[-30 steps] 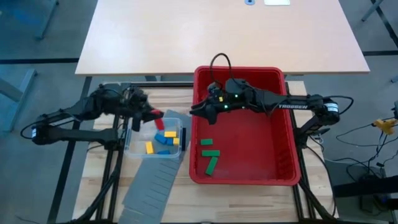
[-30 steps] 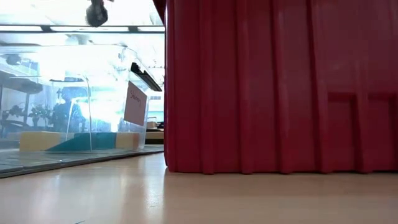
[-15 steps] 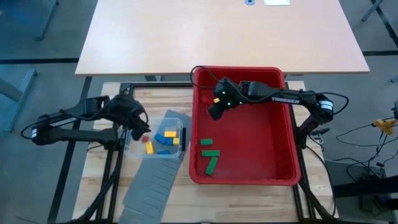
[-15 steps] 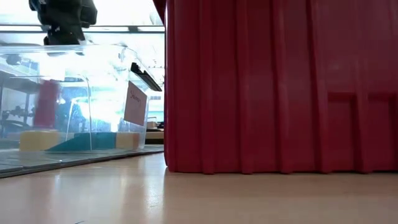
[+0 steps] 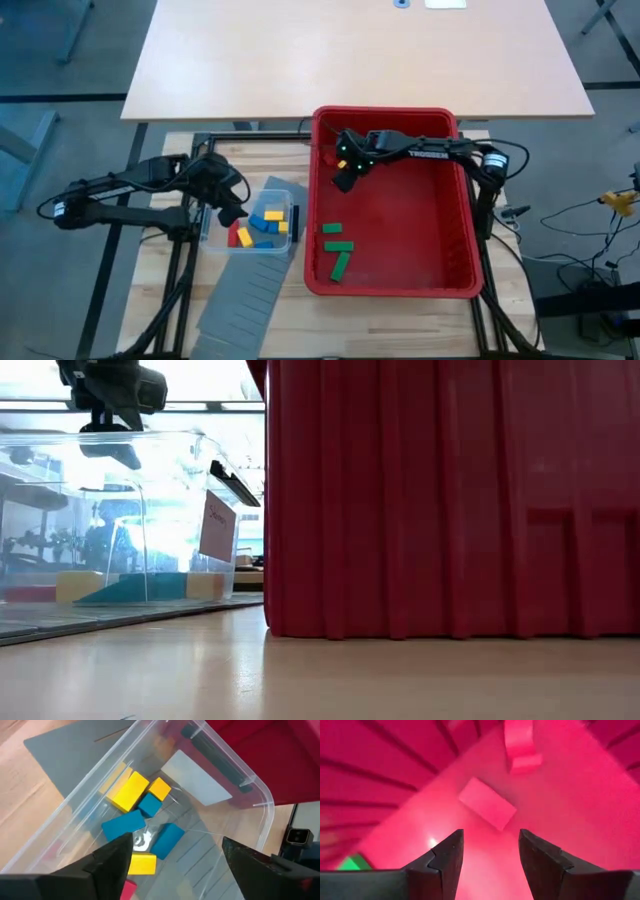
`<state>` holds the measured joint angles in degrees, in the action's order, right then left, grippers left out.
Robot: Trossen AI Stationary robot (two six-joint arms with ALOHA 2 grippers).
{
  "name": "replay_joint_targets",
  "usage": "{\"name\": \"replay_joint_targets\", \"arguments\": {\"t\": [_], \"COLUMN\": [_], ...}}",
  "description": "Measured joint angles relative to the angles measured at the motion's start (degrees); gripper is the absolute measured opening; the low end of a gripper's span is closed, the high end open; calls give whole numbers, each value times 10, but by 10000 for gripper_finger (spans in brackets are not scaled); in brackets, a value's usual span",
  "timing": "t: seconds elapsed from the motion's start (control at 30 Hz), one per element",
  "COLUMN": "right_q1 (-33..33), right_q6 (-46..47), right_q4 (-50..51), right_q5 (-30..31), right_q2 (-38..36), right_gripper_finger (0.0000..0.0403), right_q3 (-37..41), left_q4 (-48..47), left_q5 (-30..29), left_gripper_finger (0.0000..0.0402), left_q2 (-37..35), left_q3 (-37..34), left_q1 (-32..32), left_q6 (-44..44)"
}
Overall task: Sort blocks
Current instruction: Remove the top red block from the red bin
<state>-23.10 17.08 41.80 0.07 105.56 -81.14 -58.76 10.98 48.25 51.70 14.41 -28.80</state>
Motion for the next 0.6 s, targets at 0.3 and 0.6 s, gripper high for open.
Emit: {"name": "replay_joint_targets", "arguments": {"t": [0.3, 0.6], "right_q1": [-10, -17], "right_q6": [1, -6], "right_q4": [-8, -25], "right_q5": [-1, -5], "right_q2": [24, 25], "right_gripper_finger": [158, 143], "right_q3": [0, 0], "left_q4": [0, 0], "left_q5": [1, 1], "left_gripper_finger": [276, 276], "left_q2": [0, 0], "left_q3": [0, 0], "left_q1": [0, 0], "left_q6": [-4, -5]}}
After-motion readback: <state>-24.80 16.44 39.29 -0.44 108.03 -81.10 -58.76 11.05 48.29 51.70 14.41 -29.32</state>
